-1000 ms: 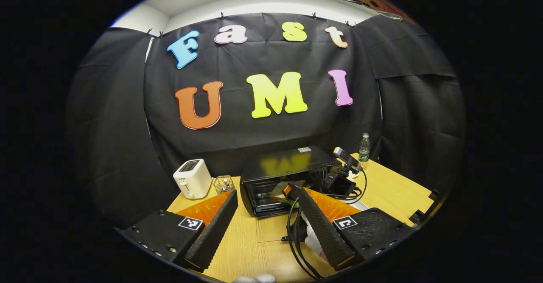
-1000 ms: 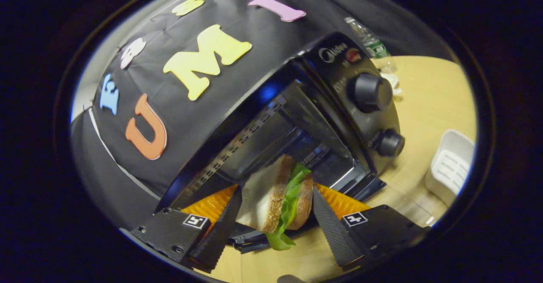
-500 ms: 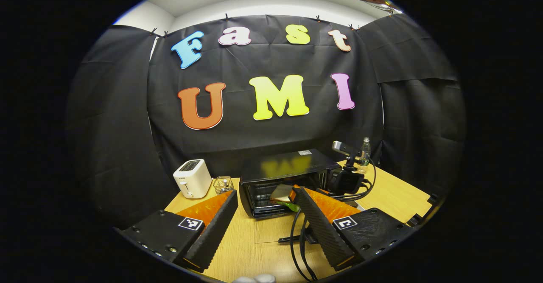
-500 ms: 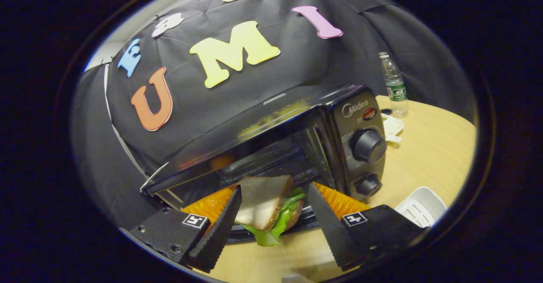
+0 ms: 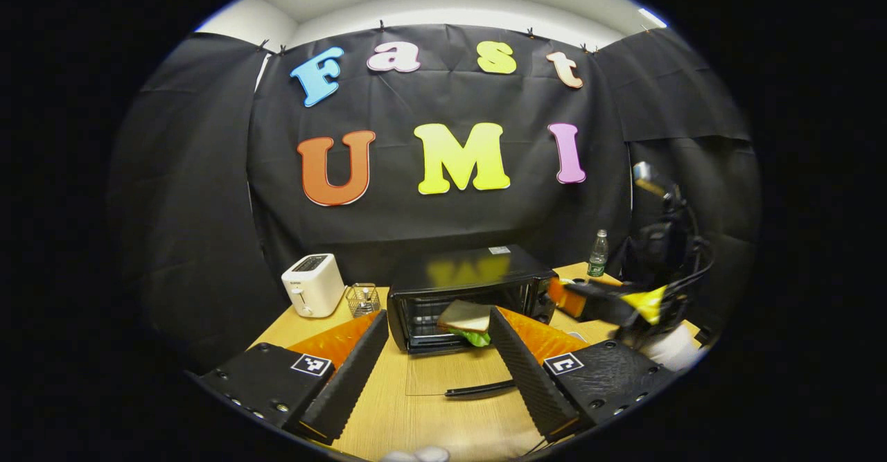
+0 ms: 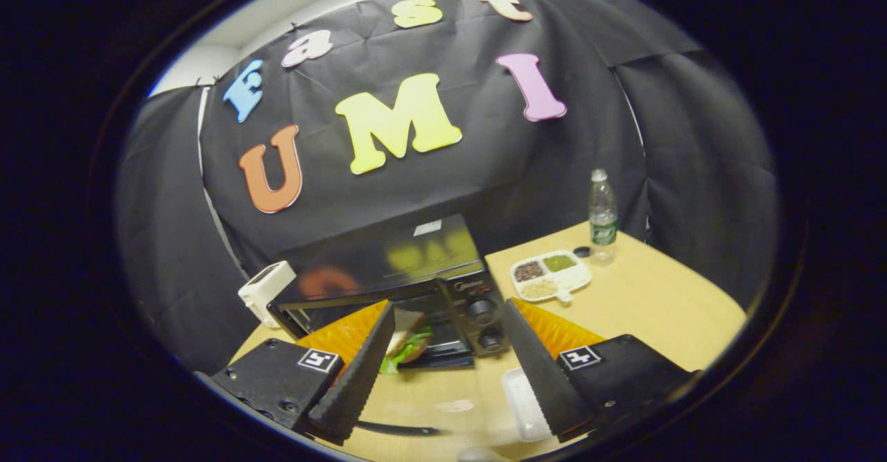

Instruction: Open the electric oven with the left hand, put the food in, and close the electric oven.

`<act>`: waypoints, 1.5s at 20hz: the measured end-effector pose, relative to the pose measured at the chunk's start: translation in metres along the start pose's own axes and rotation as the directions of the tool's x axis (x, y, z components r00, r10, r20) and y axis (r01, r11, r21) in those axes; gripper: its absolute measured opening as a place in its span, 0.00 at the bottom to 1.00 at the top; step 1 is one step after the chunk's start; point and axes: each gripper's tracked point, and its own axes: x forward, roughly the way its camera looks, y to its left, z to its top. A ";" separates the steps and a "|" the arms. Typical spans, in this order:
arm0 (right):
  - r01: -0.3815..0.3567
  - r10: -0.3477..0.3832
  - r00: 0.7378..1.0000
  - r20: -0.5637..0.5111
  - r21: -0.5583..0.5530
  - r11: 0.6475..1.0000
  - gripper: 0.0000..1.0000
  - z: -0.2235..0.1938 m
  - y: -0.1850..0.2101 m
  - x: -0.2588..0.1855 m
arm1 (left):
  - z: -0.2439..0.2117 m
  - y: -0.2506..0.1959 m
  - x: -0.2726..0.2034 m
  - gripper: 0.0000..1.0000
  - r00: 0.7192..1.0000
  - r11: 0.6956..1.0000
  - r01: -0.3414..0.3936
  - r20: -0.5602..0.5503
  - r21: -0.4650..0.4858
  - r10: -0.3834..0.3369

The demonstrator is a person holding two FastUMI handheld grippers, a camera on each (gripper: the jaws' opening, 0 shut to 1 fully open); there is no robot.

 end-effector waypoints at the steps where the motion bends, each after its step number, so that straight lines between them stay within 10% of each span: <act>1: 0.004 -0.004 1.000 0.012 -0.028 1.000 0.95 0.010 -0.011 -0.015 | -0.006 -0.003 0.001 0.95 1.000 1.000 -0.002 -0.009 -0.003 0.002; 12: 0.098 -0.078 0.991 0.108 -0.201 0.975 0.96 0.092 -0.122 -0.142 | -0.121 -0.055 0.021 0.96 0.977 0.997 -0.020 -0.211 -0.074 0.004; 30: 0.092 -0.081 0.995 0.053 -0.272 0.958 0.97 0.100 -0.143 -0.178 | -0.242 -0.084 0.075 0.96 0.916 0.992 -0.077 -0.400 -0.100 0.031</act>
